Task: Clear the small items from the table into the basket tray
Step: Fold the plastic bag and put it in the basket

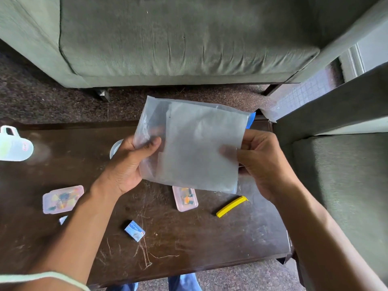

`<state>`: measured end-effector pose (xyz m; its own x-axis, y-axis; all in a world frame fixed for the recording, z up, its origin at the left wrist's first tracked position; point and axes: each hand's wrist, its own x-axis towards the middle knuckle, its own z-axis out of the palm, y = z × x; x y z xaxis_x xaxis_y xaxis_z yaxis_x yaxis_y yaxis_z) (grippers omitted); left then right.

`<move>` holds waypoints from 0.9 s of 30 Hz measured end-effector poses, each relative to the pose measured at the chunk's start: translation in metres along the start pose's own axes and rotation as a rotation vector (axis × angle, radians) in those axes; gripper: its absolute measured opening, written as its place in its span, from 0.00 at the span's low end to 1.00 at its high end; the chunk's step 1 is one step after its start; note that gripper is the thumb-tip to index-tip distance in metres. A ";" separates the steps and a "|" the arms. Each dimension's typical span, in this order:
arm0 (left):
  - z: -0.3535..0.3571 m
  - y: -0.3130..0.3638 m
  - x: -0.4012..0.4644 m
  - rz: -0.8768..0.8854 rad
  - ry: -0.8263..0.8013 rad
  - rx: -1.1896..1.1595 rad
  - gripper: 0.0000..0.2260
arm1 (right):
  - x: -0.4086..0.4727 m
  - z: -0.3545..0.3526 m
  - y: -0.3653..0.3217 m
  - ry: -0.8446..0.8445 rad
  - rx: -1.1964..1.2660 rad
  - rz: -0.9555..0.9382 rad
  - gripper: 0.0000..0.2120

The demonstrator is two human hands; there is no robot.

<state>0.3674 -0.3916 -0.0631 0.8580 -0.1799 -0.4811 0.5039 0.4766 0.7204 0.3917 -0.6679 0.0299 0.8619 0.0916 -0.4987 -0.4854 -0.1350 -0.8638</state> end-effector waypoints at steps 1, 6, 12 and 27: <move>-0.002 -0.001 0.001 0.012 -0.008 -0.003 0.13 | -0.001 -0.004 0.000 0.009 0.012 -0.008 0.13; -0.010 -0.006 0.006 0.044 -0.080 0.016 0.19 | -0.002 -0.033 0.003 0.071 0.021 -0.037 0.12; -0.018 -0.014 0.010 0.038 -0.016 -0.002 0.23 | -0.009 -0.079 0.008 0.090 0.068 -0.038 0.13; 0.009 -0.021 0.036 0.046 0.005 -0.054 0.17 | -0.020 -0.162 -0.007 0.457 0.136 -0.042 0.15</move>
<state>0.3887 -0.4153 -0.0911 0.8797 -0.1523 -0.4505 0.4574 0.5298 0.7142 0.4015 -0.8289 0.0578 0.8426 -0.3530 -0.4067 -0.4373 -0.0076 -0.8993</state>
